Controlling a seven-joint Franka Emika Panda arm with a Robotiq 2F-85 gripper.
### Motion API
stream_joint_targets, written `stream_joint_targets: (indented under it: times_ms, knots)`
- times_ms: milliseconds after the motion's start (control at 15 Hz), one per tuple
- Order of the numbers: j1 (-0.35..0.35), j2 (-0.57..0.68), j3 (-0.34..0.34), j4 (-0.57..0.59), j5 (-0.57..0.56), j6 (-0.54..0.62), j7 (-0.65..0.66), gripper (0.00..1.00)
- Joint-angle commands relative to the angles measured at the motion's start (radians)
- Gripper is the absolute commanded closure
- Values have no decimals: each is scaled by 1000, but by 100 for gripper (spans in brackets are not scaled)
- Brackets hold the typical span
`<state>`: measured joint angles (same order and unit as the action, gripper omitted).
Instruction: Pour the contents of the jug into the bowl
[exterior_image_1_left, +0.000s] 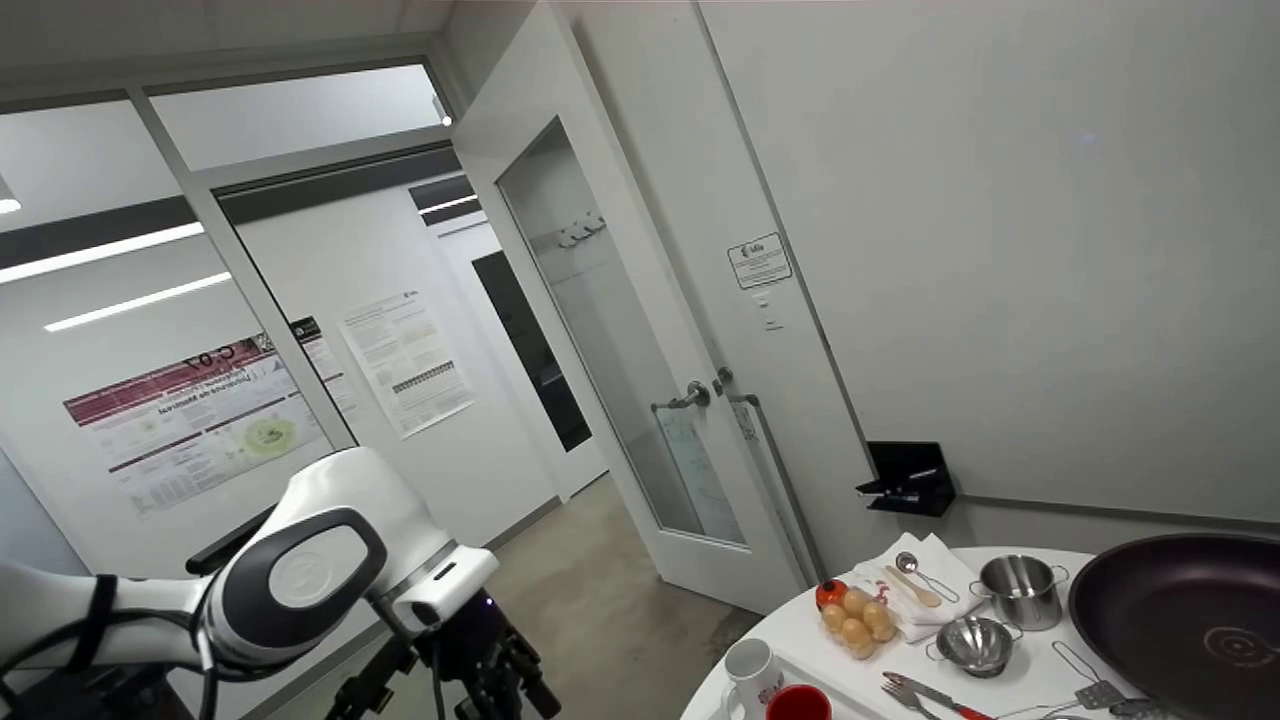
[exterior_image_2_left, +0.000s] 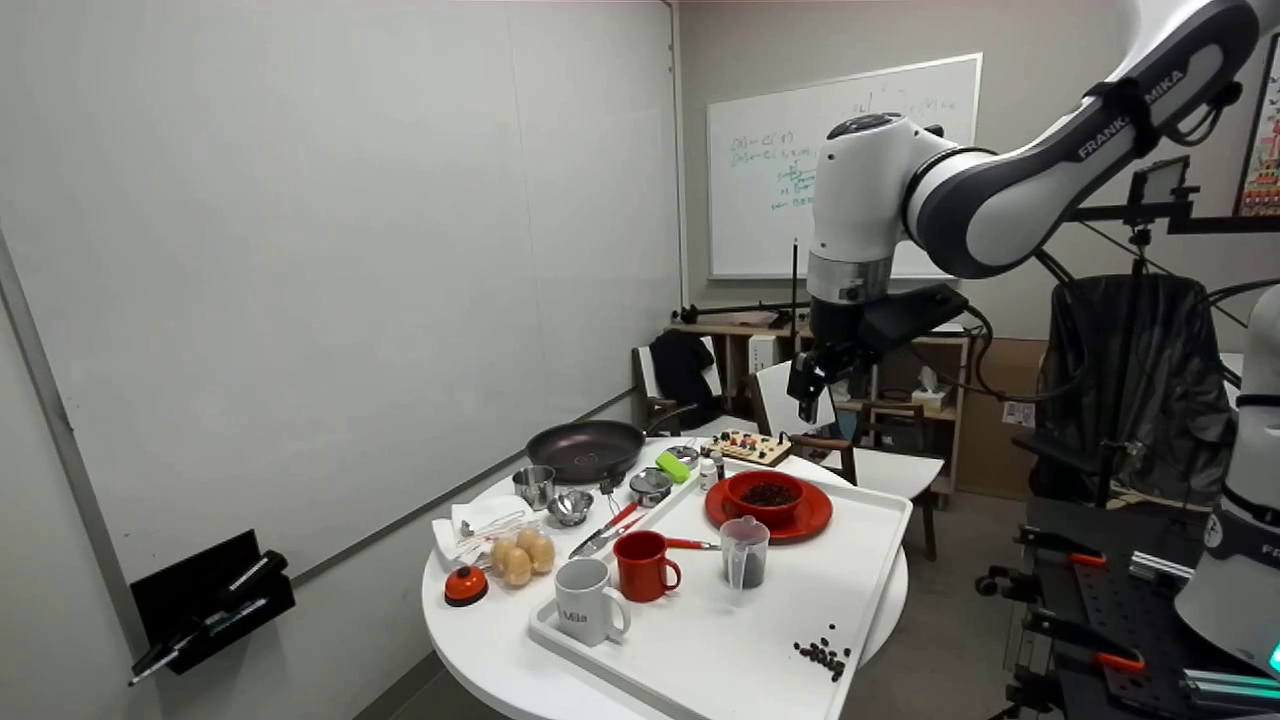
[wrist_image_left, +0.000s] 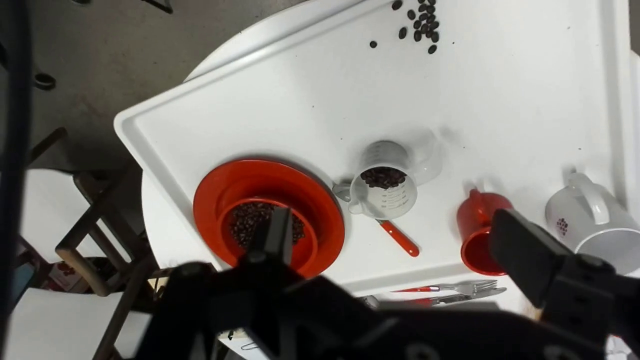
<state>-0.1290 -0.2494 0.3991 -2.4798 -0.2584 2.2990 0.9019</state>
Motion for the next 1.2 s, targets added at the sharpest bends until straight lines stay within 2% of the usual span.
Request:
stream_joint_targets:
  times_ms: [0,333,733,933,1133]
  knots:
    - [51,1,-82,-3,-1,-63,56,0]
    - [47,93,-161,41,13,-124,247,0]
    - [62,348,-272,128,55,-90,412,0]
    - [72,448,-317,163,260,-24,246,0]
    - [70,488,-321,179,424,97,38,0]
